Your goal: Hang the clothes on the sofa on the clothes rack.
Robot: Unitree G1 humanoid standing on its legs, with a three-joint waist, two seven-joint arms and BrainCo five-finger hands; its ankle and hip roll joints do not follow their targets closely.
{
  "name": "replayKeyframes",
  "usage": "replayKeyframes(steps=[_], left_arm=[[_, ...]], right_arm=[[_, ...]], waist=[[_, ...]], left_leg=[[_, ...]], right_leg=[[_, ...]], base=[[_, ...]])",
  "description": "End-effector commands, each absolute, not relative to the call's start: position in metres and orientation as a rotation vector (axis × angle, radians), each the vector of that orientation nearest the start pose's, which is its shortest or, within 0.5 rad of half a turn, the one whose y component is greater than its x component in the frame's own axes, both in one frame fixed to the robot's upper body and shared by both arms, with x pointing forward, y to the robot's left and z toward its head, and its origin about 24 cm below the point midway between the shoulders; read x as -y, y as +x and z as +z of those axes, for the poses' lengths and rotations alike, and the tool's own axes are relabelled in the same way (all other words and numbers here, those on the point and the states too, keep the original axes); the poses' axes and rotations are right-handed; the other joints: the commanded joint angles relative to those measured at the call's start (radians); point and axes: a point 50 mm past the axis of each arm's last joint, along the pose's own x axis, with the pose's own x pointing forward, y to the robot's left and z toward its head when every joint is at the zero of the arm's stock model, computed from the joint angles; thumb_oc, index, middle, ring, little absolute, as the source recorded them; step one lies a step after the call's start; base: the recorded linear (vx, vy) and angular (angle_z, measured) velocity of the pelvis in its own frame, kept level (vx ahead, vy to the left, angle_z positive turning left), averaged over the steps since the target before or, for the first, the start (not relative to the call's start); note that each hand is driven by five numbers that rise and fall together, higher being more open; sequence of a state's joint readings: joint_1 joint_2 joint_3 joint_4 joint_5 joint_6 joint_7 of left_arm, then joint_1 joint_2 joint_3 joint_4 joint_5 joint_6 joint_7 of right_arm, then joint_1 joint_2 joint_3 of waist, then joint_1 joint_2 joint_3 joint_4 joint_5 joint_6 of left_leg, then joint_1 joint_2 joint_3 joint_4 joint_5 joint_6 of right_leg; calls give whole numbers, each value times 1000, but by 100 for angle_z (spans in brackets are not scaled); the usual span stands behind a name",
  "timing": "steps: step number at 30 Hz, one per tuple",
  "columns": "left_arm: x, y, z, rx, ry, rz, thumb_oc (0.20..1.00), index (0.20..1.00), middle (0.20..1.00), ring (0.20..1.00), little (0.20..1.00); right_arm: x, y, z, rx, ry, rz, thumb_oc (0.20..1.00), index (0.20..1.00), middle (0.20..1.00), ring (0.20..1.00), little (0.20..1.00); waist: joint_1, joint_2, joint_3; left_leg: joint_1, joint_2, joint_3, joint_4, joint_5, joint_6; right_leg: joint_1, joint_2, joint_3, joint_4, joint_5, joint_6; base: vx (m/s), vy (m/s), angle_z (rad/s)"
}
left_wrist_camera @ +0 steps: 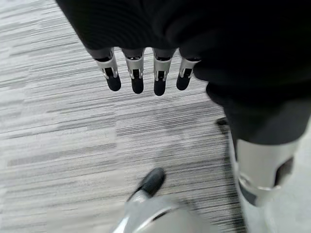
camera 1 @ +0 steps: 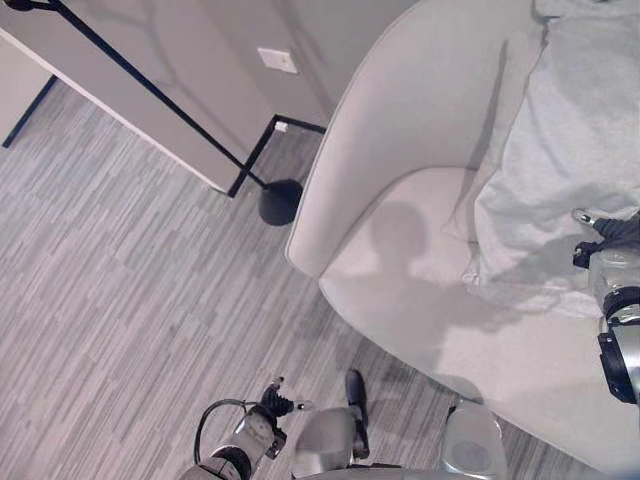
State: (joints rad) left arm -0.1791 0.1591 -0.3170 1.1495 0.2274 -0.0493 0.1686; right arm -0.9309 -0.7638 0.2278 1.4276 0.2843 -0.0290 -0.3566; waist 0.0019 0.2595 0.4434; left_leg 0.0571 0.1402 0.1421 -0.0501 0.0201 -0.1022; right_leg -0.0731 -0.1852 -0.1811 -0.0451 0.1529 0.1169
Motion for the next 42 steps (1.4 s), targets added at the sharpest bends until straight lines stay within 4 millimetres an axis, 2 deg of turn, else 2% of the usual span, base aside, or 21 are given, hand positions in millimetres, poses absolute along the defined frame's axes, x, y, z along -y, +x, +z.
replayKeyframes(steps=[1,2,5,9,12,15,16,17,18,21,22,23,26,30,32,36,38,39,40,41,42], left_arm=[[-193,200,-126,-803,823,-243,1000,1000,1000,1000,1000],[-197,207,-120,-764,867,-257,1000,1000,1000,1000,1000],[-195,208,-120,-755,869,-268,1000,1000,1000,1000,1000],[-191,202,-125,-783,851,-275,1000,1000,1000,1000,1000],[-196,194,-129,-828,818,-242,1000,1000,1000,1000,1000],[-205,182,-135,-895,773,-184,1000,1000,1000,1000,1000],[-208,180,-136,-910,763,-167,1000,1000,1000,1000,1000],[-214,176,-136,-928,756,-148,1000,1000,1000,1000,1000],[-214,176,-136,-928,757,-149,1000,1000,1000,1000,1000],[-222,171,-136,-930,753,-140,1000,1000,1000,1000,1000],[-222,171,-136,-932,754,-141,1000,1000,1000,1000,1000],[-222,167,-136,-929,760,-158,1000,1000,1000,1000,1000],[-222,161,-139,-951,723,-148,1000,1000,1000,1000,1000],[-228,155,-139,-969,597,-39,1000,1000,1000,1000,1000],[-239,164,-131,-921,561,30,1000,1000,1000,1000,1000],[-264,197,-94,-726,606,114,1000,1000,1000,1000,1000],[-278,220,-67,-610,661,154,1000,1000,1000,1000,1000],[-281,229,-56,-558,677,165,1000,1000,1000,1000,1000],[-281,229,-55,-558,676,166,1000,1000,1000,1000,1000],[-284,253,-26,-427,730,184,1000,1000,1000,1000,1000],[-283,261,-15,-379,752,191,1000,1000,1000,1000,1000]], right_arm=[[393,333,151,-357,-457,-837,200,200,200,200,200],[401,325,151,-387,-455,-854,200,200,200,200,200],[405,320,145,-429,-468,-855,200,200,200,200,200],[399,318,126,-457,-432,-830,200,200,200,200,200],[360,337,92,-438,-437,-673,200,200,200,200,200],[313,345,55,-408,-364,-510,200,200,200,200,200],[296,347,47,-385,-340,-444,200,200,200,200,200],[271,349,47,-296,-316,-348,200,200,200,200,200],[271,348,47,-296,-316,-348,200,200,200,200,200],[255,351,78,-106,-313,-266,200,200,200,200,200],[255,350,77,-108,-313,-267,200,200,200,200,200],[251,352,99,-3,-290,-259,200,200,200,200,200],[238,351,133,156,-241,-214,200,200,200,200,200],[223,349,183,361,-267,-168,200,200,200,200,200],[211,350,216,472,-295,-135,200,200,200,200,200],[185,350,289,697,-368,-90,200,200,200,200,200],[168,351,327,779,-412,-58,200,200,200,200,200],[163,352,339,800,-428,-52,200,200,200,200,200],[162,352,339,802,-428,-50,200,200,200,200,200],[154,354,365,836,-462,-55,200,200,200,200,200],[149,355,376,851,-460,-53,200,200,200,200,200]], waist=[[32,37,57],[41,54,77],[52,64,77],[51,57,77],[29,17,77],[6,-36,77],[1,-56,77],[-3,-92,55],[-3,-92,55],[-5,-134,-3],[-4,-133,-5],[-4,-152,-54],[-8,-174,-129],[-15,-204,-228],[-17,-217,-259],[-21,-235,-302],[-27,-244,-314],[-30,-248,-319],[-31,-247,-317],[-33,-263,-335],[-37,-267,-338]], left_leg=[[-43,98,-44,-37,57,18],[-64,95,-47,-37,59,15],[-89,95,-46,-37,52,11],[-95,96,-45,-37,44,9],[-83,103,-45,-37,43,14],[-52,111,-49,-37,34,16],[-40,114,-50,-37,35,18],[-31,117,-52,-37,36,20],[-30,117,-51,-37,35,20],[-22,120,-52,-37,41,27],[-16,121,-51,-37,32,26],[-9,118,-52,-37,36,30],[26,113,-51,-37,25,32],[72,108,-50,-37,16,34],[93,105,-50,-37,13,37],[120,99,-44,-37,17,42],[134,99,-38,-37,17,44],[140,99,-38,-37,16,44],[140,99,-38,-37,16,44],[148,99,-37,-37,14,43],[152,98,-36,-37,13,42]], right_leg=[[-46,-27,106,246,-54,-11],[-72,-32,108,261,-52,-12],[-105,-35,111,287,-62,-8],[-115,-28,117,295,-62,-11],[-102,-2,127,279,-45,-19],[-69,17,127,266,-53,-24],[-55,23,126,257,-53,-28],[-40,29,120,235,-53,-34],[-39,29,120,236,-54,-34],[-21,34,111,187,-45,-46],[-16,34,110,187,-54,-45],[2,35,102,150,-48,-51],[45,35,95,101,-50,-56],[97,35,85,53,-51,-54],[118,35,89,42,-46,-51],[144,32,91,43,-39,-47],[153,34,93,43,-38,-45],[157,35,94,40,-37,-44],[158,35,94,40,-37,-44],[166,37,94,32,-33,-42],[171,38,95,29,-32,-41]], base=[[-52,-1,9],[-16,-6,10],[32,-18,8],[32,-36,-2],[28,-61,-4],[-5,-95,-4],[21,-146,-6],[-4,-109,-5],[-41,-100,-3],[3,-56,-1],[0,0,0],[0,0,0],[0,0,0],[34,20,0],[0,0,0],[-21,33,-4],[-46,38,-3],[-26,19,-3],[0,0,0],[0,0,0],[0,0,0]])
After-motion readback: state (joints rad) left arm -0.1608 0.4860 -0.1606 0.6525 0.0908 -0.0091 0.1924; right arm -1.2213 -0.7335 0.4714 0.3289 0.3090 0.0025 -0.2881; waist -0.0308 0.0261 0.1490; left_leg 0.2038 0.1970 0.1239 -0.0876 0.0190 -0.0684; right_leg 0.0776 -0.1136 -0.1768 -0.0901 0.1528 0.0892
